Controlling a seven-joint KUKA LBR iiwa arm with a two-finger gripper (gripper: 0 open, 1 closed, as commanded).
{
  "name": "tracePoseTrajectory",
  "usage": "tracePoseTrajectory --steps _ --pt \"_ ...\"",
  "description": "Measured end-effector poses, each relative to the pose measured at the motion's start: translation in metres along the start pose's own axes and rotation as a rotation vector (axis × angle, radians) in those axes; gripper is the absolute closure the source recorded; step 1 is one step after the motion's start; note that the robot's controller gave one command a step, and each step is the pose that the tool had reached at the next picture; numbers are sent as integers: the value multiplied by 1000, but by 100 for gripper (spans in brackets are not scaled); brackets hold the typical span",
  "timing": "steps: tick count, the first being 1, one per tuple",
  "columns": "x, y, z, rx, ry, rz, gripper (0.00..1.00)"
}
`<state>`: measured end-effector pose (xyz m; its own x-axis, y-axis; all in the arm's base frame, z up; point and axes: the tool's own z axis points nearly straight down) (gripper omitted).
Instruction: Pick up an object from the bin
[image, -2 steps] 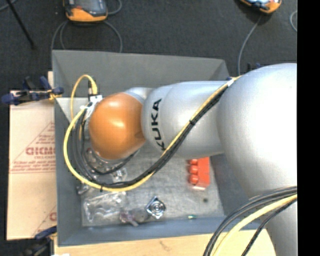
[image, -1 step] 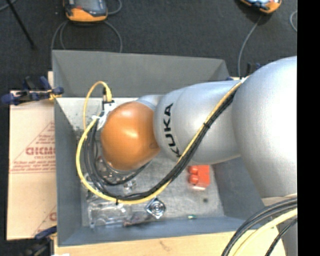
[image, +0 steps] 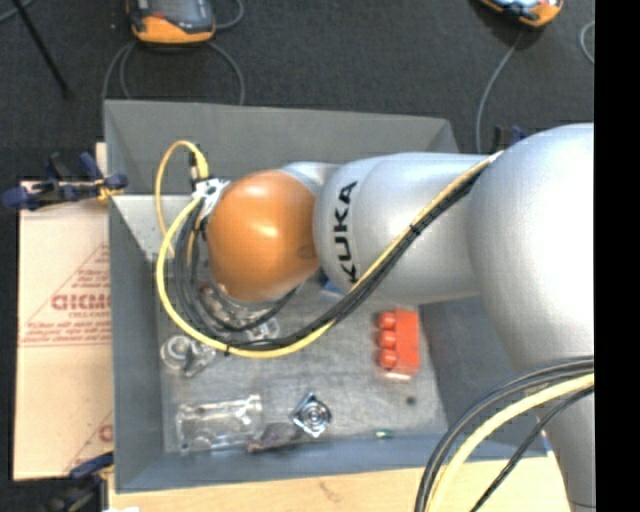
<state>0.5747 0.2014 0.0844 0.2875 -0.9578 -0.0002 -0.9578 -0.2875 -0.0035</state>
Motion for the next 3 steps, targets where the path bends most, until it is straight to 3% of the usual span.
tracePoseTrajectory --steps 1,2,3 --pt "10 -77 7 5 -2 87 0" --pt "-19 48 -33 5 -3 -116 0" --pt "89 99 -2 67 3 -90 0"
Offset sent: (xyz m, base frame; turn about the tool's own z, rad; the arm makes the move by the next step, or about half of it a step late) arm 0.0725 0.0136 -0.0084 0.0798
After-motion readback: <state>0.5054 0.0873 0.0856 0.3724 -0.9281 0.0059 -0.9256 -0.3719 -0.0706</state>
